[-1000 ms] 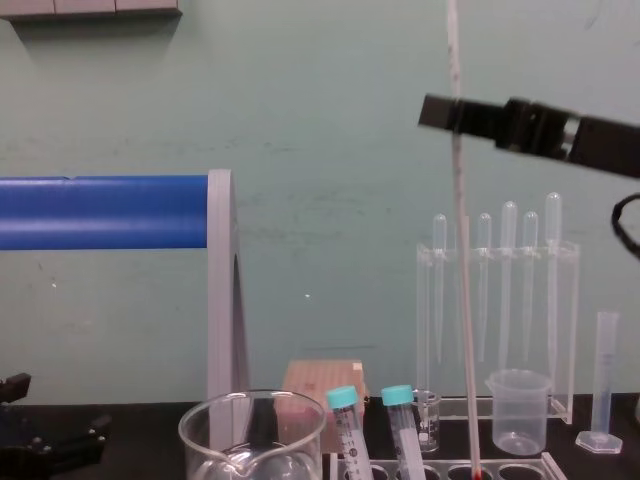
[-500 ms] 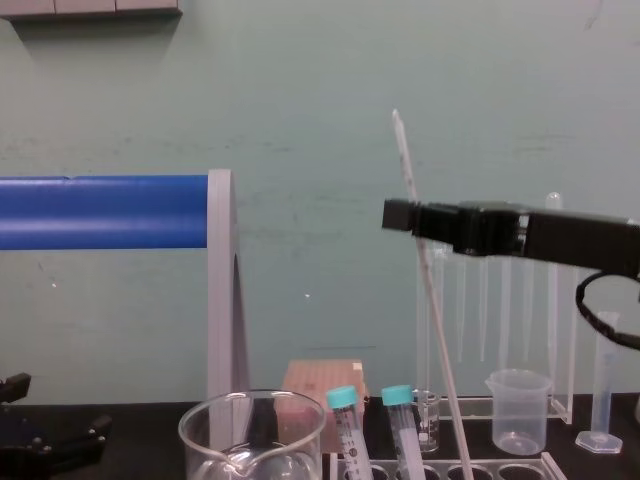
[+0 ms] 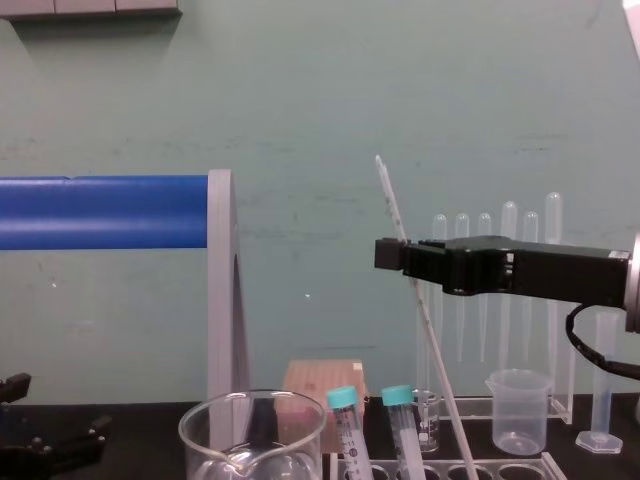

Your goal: Hold the thermometer with one hand and immerse one end into the beaker, then reinsert it into the test tube rack.

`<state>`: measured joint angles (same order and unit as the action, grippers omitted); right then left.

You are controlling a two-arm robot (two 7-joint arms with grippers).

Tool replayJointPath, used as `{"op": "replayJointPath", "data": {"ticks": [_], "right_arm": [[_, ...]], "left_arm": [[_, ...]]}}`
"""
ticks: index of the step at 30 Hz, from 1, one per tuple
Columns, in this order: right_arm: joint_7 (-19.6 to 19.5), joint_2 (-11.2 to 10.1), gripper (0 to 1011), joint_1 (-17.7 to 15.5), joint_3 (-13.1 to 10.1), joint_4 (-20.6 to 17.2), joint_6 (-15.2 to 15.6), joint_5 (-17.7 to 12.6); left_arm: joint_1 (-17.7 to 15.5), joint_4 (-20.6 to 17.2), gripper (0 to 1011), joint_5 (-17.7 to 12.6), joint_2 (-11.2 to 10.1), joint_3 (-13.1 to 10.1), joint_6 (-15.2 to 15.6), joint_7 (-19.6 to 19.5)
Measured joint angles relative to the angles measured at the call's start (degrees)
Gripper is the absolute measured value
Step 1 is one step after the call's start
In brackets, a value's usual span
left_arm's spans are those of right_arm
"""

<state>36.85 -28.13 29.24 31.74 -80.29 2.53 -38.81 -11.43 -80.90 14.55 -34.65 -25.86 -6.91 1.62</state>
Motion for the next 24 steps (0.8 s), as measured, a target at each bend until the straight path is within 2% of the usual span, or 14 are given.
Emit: {"op": "replayJointPath", "data": {"ticks": [14, 21, 24], "right_arm": [[-0.03, 0.10, 56, 0.17, 0.04, 0.29, 0.05, 0.54], [-0.04, 0.06, 223, 0.11, 0.04, 0.26, 0.15, 0.53], [-0.04, 0.04, 346, 0.10, 0.03, 0.24, 0.15, 0.51]], "left_arm": [[0.00, 0.00, 1008, 0.00, 0.00, 0.00, 0.00, 0.00], [0.00, 0.00, 1008, 0.00, 0.00, 0.00, 0.00, 0.00], [0.00, 0.00, 1008, 0.00, 0.00, 0.00, 0.00, 0.00]]}}
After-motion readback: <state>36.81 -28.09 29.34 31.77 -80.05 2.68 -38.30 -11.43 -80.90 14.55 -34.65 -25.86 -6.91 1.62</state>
